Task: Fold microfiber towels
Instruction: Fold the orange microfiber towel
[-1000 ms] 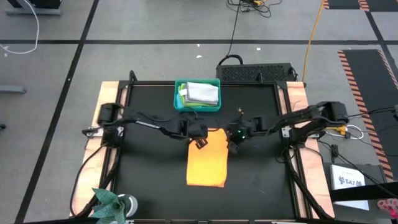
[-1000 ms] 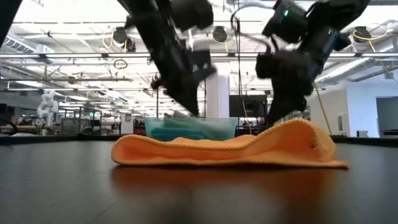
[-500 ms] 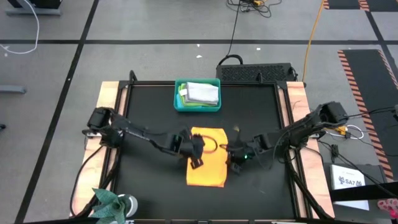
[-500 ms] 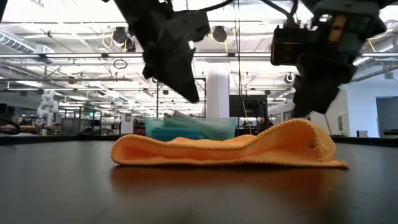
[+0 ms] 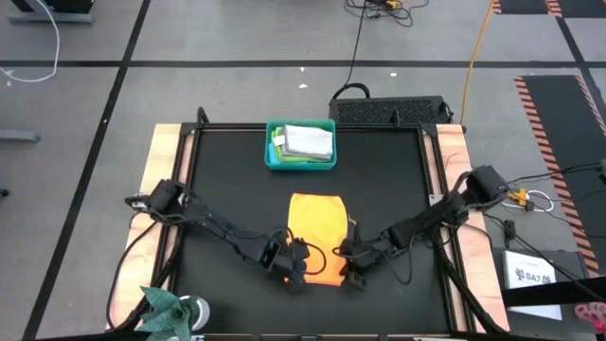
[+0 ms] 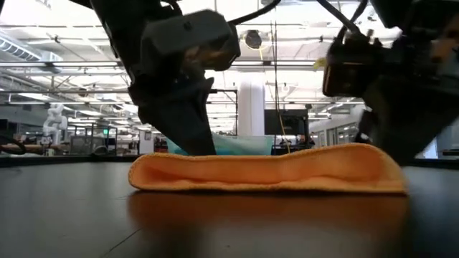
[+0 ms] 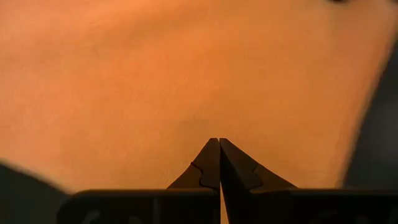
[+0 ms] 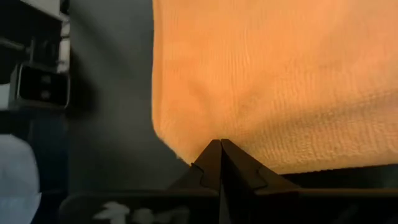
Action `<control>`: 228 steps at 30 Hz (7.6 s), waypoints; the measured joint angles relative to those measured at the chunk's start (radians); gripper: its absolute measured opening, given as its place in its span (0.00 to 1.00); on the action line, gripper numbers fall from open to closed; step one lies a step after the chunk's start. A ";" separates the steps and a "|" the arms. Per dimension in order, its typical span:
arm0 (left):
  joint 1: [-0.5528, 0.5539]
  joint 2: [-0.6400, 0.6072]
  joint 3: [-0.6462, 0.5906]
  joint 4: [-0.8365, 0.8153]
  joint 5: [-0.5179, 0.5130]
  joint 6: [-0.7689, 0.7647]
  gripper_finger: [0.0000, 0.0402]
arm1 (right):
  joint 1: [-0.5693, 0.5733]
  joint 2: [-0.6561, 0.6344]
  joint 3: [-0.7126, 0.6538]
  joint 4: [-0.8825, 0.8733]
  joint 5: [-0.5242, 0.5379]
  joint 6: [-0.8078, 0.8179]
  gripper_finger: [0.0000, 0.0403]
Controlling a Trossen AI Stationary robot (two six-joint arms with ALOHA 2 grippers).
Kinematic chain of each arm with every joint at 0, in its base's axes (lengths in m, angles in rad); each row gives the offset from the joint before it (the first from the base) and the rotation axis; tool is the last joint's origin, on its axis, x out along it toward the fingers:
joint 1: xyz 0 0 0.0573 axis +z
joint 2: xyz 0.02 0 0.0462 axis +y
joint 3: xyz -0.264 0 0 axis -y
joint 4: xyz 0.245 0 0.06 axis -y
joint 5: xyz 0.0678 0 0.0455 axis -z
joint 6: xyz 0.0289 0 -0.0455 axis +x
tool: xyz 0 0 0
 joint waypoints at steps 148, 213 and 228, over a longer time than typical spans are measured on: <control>0.541 -0.156 -0.272 0.250 0.241 -0.071 0.00 | -0.673 -0.123 -0.003 -0.392 -0.112 -0.459 0.00; 0.265 -0.202 -0.078 -0.032 0.144 -0.018 0.00 | -0.126 -0.310 0.175 -0.654 0.148 -0.149 0.00; 0.144 -0.202 -0.077 -0.036 0.171 -0.129 0.00 | 0.055 -0.165 0.175 -0.426 0.141 0.026 0.00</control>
